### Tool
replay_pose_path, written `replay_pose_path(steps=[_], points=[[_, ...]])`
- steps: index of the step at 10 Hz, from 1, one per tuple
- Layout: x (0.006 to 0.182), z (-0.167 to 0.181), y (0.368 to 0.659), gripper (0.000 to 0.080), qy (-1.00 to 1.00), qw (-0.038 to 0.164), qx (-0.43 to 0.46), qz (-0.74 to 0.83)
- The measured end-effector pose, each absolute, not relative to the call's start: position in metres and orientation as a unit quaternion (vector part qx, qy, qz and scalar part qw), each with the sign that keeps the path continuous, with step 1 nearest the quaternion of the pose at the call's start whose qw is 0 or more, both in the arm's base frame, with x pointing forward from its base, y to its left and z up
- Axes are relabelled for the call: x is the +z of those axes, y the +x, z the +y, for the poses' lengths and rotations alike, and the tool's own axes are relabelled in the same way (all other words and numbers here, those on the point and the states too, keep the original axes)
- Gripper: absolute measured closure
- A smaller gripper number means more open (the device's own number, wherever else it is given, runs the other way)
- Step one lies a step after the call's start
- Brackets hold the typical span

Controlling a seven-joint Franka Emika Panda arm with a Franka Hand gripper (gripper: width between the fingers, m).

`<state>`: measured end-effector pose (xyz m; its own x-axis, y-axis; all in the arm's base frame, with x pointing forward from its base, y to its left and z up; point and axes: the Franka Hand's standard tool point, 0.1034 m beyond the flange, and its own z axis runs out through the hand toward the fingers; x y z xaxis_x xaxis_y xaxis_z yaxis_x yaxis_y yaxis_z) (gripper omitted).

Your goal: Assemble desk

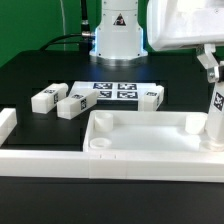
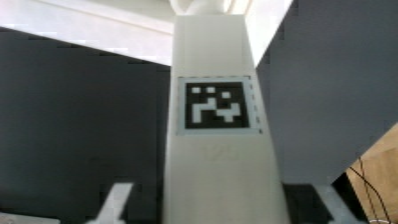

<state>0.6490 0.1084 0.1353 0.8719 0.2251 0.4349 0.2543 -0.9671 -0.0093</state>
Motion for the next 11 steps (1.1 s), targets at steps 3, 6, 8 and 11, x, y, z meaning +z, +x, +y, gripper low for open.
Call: replay_pose_path(steps=[3,6,8,11], points=[[0.142,0.108,0.642,0.0508,-0.967,0.032,-0.221,-0.126],[0.14,0.108,0.641,0.0508,-0.967,0.032,-0.219,-0.126],[0.138,0.109,0.64,0.0508,-0.967,0.032,-0.217,-0.127],[0.134,0.112,0.636,0.0508,-0.967,0.032,-0.216,-0.131]])
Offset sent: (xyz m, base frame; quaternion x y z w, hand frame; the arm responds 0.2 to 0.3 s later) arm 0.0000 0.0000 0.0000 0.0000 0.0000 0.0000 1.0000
